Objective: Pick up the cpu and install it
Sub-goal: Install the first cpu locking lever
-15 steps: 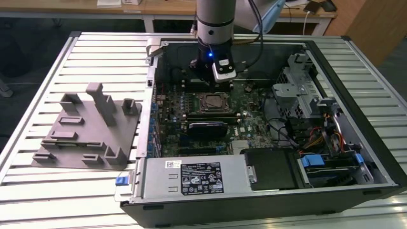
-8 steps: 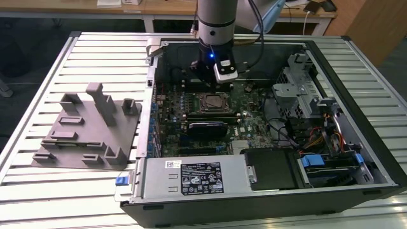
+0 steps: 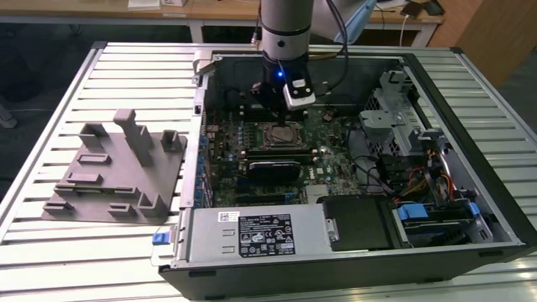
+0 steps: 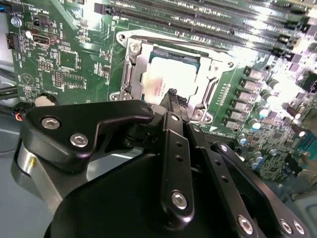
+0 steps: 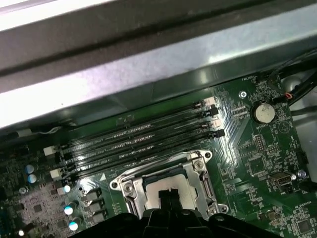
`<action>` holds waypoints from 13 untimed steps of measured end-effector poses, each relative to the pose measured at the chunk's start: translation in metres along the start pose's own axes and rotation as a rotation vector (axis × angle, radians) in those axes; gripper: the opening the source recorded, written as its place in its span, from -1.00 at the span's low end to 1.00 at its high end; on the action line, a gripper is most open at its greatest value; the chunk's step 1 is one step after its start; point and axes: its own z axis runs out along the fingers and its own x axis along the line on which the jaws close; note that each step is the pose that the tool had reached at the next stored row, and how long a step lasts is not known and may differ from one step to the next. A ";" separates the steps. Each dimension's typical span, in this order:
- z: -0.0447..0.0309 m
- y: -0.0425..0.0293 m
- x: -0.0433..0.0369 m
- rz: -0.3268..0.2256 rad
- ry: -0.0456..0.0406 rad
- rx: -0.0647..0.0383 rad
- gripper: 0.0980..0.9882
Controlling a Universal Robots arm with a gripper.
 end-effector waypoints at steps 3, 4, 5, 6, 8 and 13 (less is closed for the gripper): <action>0.0005 -0.0005 -0.0003 -0.011 -0.0023 0.009 -0.98; 0.0006 -0.0008 -0.0004 -0.014 -0.0030 0.012 -0.98; 0.0008 -0.0010 -0.0005 -0.017 -0.0035 0.014 -0.98; 0.0011 -0.0014 -0.0007 -0.021 -0.0035 0.014 -0.98; 0.0017 -0.0025 -0.0012 -0.026 -0.0035 0.014 -0.98; 0.0013 -0.0031 -0.0014 -0.029 -0.0033 0.014 -0.98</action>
